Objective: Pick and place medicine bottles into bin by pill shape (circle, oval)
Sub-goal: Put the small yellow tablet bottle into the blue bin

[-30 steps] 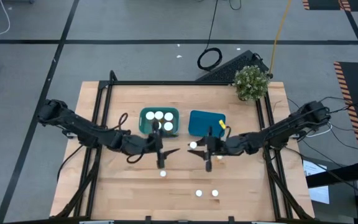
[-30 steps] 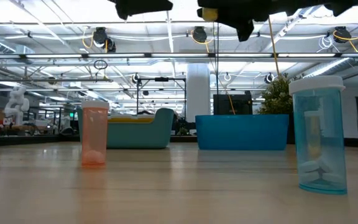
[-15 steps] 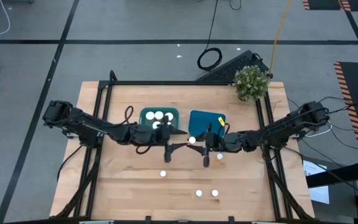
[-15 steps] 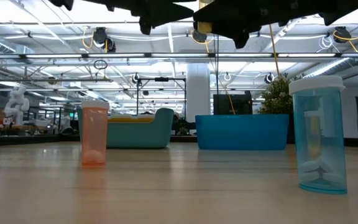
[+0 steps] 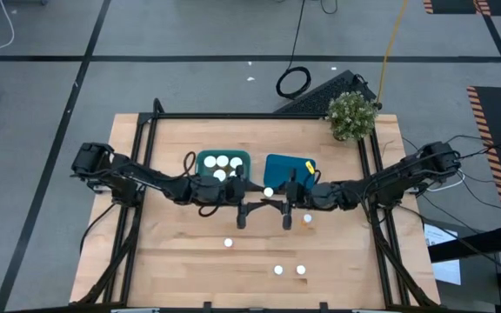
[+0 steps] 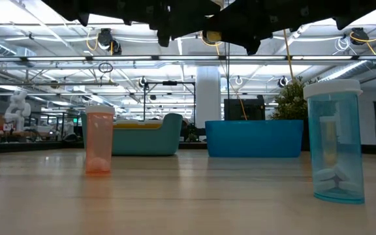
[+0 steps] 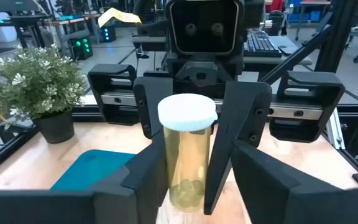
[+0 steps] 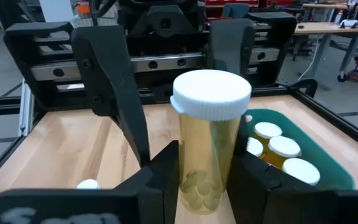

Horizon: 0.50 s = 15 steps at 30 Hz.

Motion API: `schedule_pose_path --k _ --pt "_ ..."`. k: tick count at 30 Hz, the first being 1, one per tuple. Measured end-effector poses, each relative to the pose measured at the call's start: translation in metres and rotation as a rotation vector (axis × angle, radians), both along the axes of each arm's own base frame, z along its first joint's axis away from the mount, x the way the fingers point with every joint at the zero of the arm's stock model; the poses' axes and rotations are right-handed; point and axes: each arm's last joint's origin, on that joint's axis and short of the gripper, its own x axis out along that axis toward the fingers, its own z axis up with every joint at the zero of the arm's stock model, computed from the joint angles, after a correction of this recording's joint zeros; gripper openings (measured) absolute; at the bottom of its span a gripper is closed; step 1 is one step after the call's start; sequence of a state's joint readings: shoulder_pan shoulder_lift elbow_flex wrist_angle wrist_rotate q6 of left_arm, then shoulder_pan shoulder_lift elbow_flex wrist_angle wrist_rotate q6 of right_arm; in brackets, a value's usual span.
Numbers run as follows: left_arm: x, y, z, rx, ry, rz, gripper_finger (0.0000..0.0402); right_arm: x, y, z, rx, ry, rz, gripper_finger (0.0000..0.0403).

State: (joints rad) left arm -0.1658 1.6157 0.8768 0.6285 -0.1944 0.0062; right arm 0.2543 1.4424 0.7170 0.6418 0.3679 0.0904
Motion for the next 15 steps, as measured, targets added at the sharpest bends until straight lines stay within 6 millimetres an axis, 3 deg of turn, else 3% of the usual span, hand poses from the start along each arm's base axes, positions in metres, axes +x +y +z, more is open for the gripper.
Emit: schedule_pose_path --k 7,15 --pt "0.0002 -0.0001 0.0014 0.002 -0.014 -0.012 0.0124 0.0001 0.0004 0.0007 -0.025 -0.004 0.009 0.0100" --pt "0.0002 0.0001 0.0008 0.012 -0.008 -0.011 0.0101 0.0001 0.0003 0.0004 -0.024 -0.002 0.010 0.0108"
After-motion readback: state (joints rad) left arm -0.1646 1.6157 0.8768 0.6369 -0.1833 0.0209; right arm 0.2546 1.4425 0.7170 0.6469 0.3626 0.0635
